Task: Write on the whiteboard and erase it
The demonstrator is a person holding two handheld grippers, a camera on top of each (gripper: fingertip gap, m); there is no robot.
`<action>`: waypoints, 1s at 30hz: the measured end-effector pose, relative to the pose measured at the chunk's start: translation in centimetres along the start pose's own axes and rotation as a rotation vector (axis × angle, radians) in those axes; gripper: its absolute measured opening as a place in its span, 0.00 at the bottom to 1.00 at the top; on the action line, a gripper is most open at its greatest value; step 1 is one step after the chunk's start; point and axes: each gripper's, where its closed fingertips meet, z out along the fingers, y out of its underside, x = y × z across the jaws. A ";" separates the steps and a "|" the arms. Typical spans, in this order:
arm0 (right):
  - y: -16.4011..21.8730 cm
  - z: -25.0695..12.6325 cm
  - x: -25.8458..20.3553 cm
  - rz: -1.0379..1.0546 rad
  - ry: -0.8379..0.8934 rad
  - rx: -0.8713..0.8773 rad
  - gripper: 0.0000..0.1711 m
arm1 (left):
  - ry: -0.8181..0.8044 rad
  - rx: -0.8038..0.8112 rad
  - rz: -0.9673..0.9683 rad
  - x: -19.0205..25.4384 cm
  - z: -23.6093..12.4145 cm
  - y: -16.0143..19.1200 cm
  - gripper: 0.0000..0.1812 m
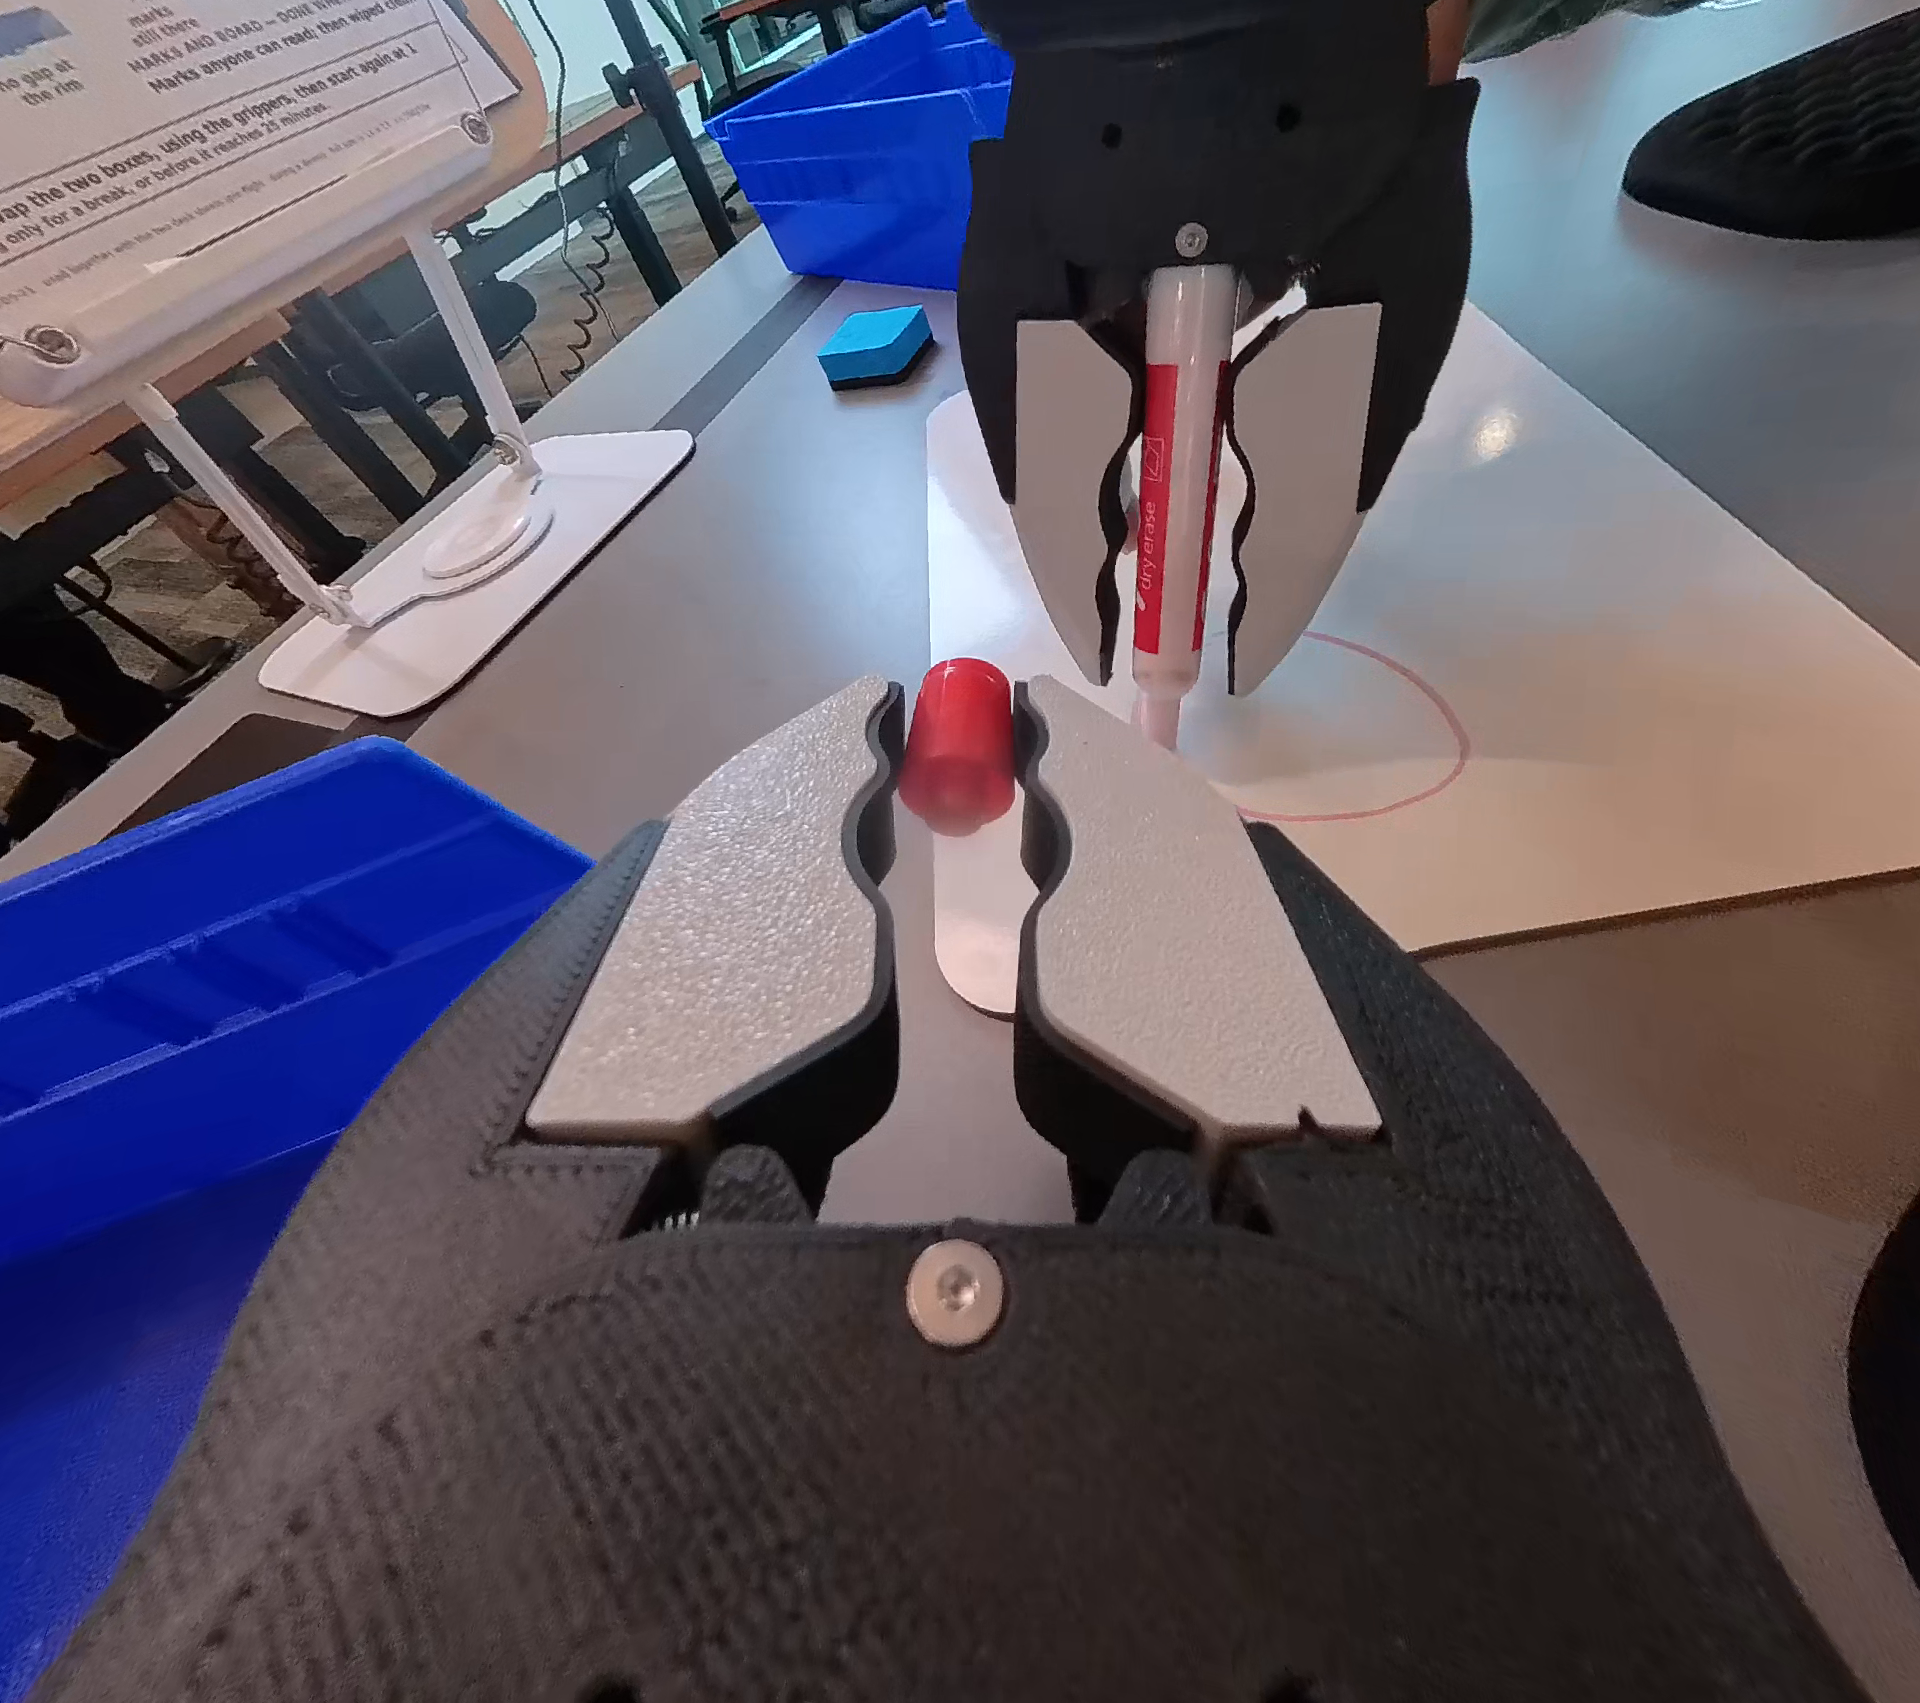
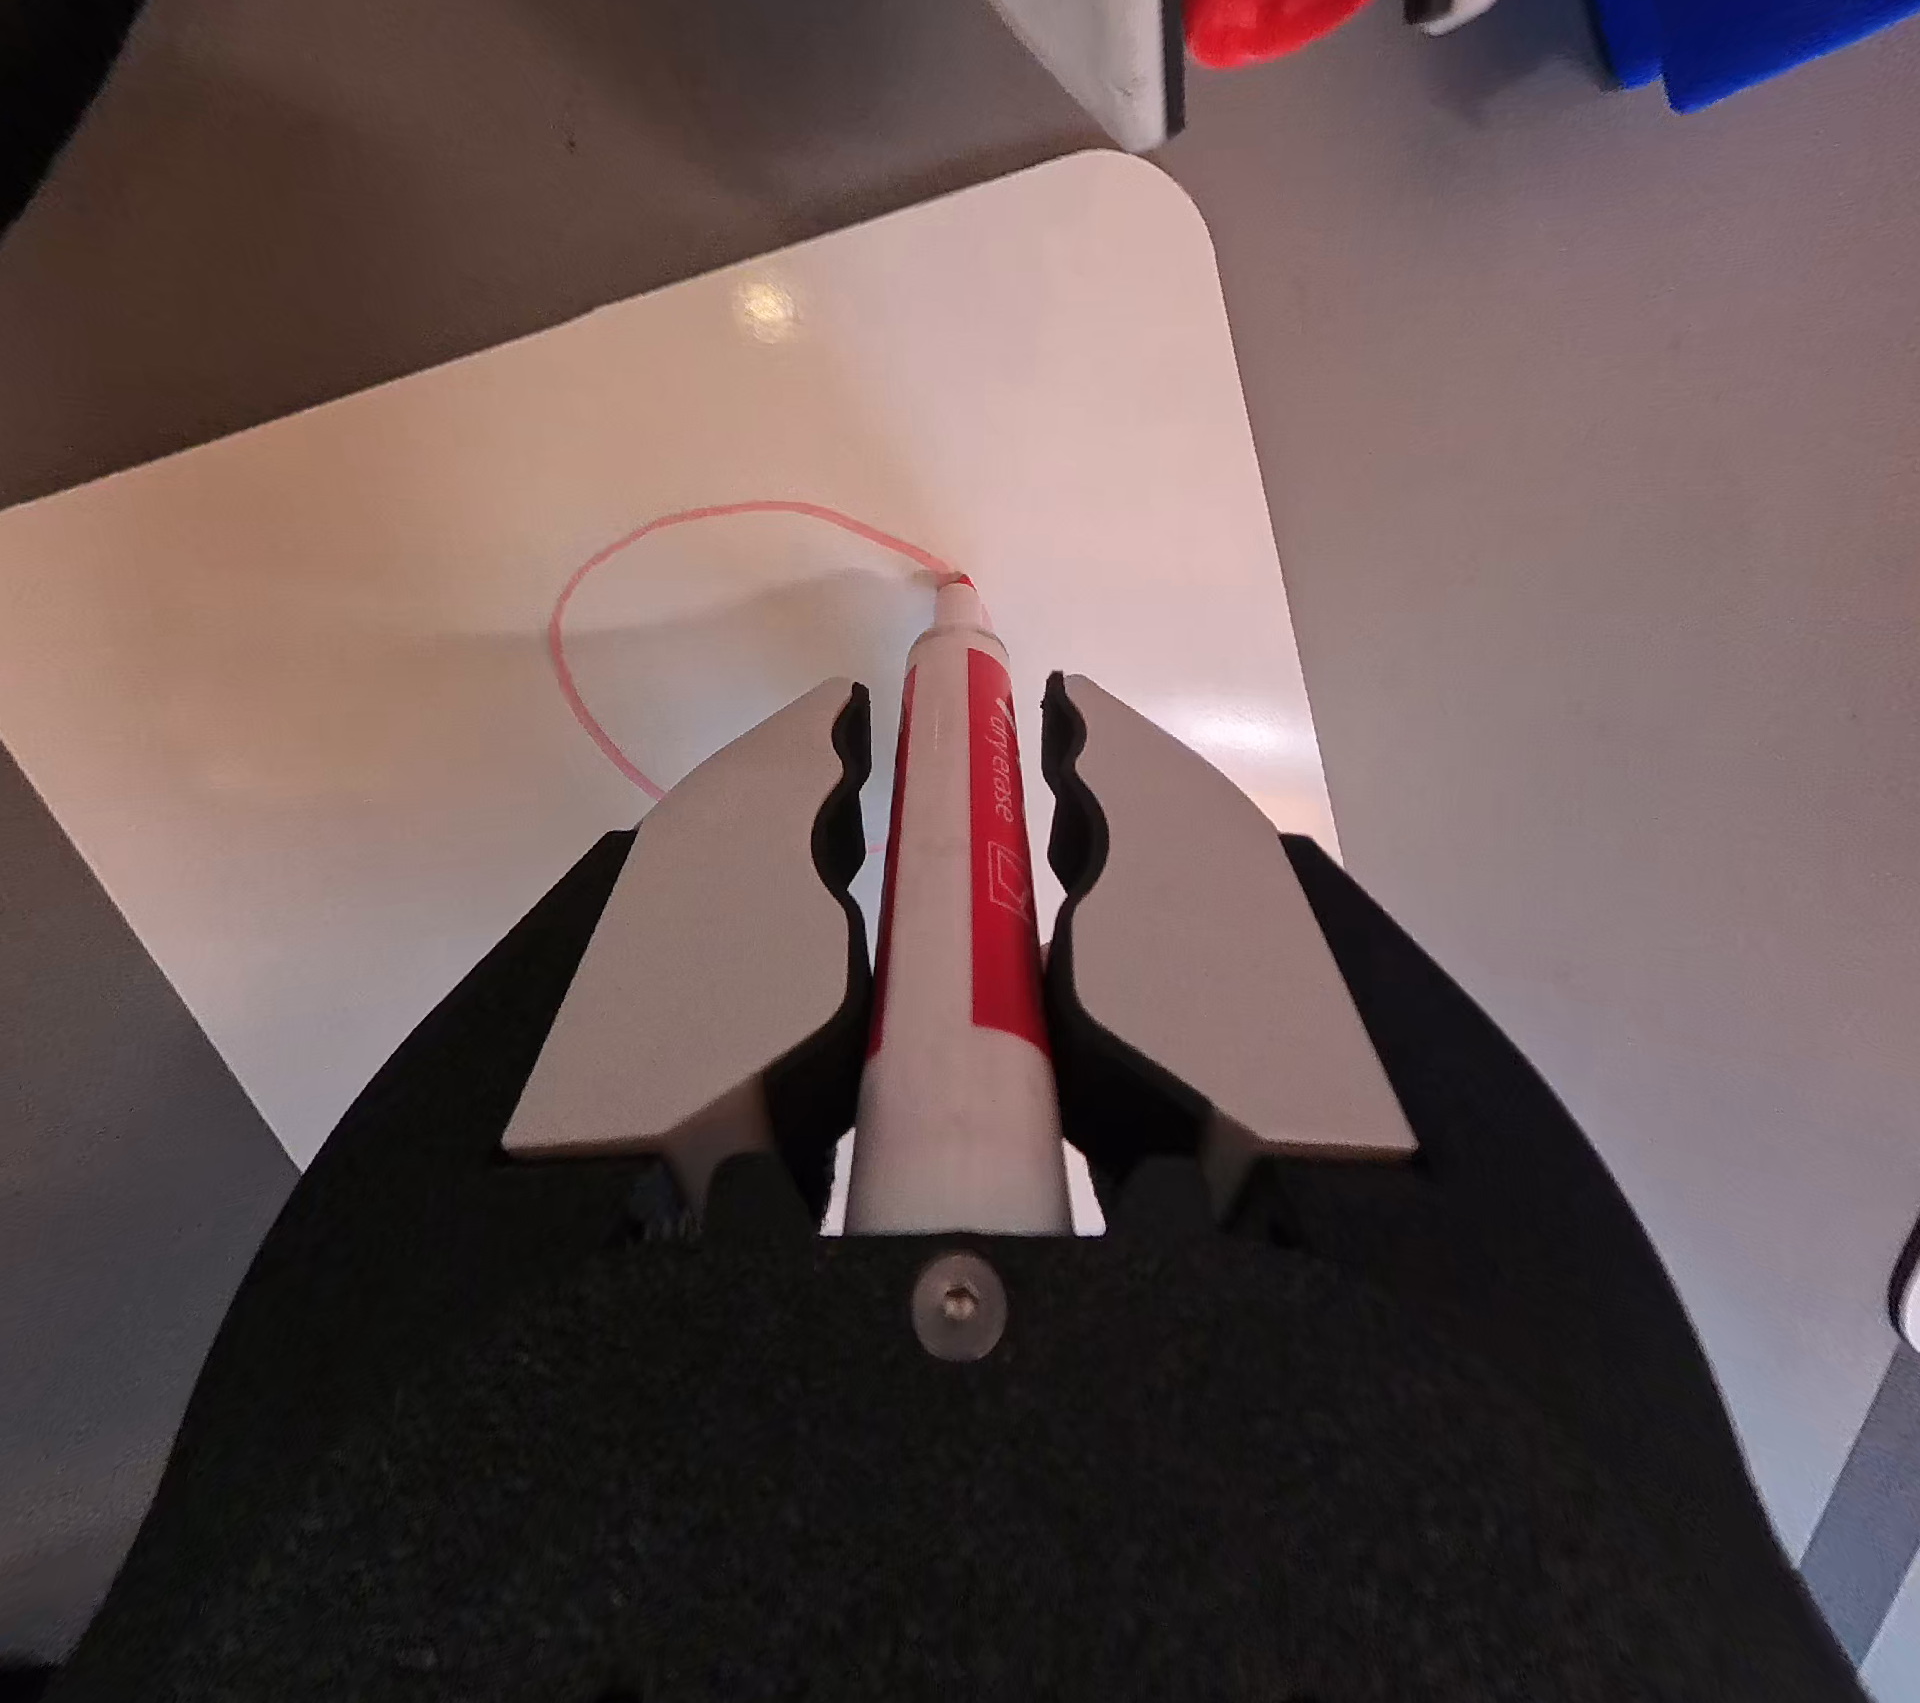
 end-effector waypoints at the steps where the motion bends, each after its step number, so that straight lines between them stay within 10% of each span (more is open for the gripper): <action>1: -0.2 0.0 -0.2 -0.005 -0.004 0.003 0.19 | 0.000 0.000 0.001 0.0 0.0 0.0 0.11; 20: -1.8 -2.4 -2.5 0.021 -0.048 0.157 0.20 | 0.000 -0.001 0.006 0.0 -0.1 -0.1 0.11; 30: 4.2 -4.4 0.8 0.217 0.053 0.149 0.20 | 0.017 -0.001 -0.003 0.6 0.4 0.2 0.11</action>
